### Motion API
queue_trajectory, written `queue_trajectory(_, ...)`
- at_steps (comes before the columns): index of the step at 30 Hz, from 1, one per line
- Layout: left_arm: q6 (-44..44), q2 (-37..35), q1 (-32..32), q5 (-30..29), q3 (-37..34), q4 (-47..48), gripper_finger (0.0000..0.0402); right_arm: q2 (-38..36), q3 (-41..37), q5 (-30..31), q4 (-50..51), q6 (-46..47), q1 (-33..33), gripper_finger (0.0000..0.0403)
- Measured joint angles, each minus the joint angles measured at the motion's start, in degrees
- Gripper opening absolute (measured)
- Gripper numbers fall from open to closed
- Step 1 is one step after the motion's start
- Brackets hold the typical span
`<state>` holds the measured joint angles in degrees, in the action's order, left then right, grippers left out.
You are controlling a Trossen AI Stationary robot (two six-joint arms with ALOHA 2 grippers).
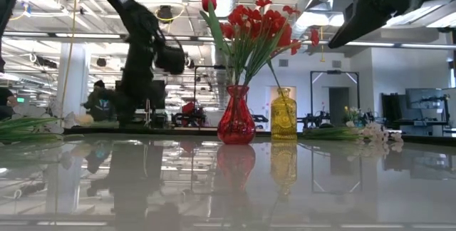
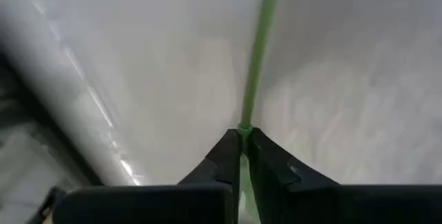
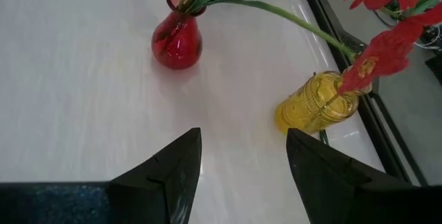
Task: Sort flowers into vase by color
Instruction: Put the white tulip into the yellow vase
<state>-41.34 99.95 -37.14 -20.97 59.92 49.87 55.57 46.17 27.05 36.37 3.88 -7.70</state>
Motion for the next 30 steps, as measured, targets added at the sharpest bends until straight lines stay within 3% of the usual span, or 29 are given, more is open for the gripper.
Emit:
queue_trajectory(7,11.8,-14.1,1.7,4.8,-0.3,11.3,0.0002,0.0,0.0,-0.3,-1.1,0.5,-0.6,0.0238)
queue_trajectory(16,31.8,-23.4,5.4,21.9,-0.3,30.2,0.0,0.0,0.0,-0.4,-4.9,-0.3,-0.5,0.0238)
queue_trajectory(23,45.0,-25.2,10.7,46.0,-0.3,28.5,0.0,0.0,0.0,-11.9,-7.3,-0.8,-3.0,0.0238)
queue_trajectory(30,52.0,-25.3,24.2,53.1,-0.3,28.0,0.0,0.0,0.0,-13.9,-6.8,-1.0,-12.8,0.0238)
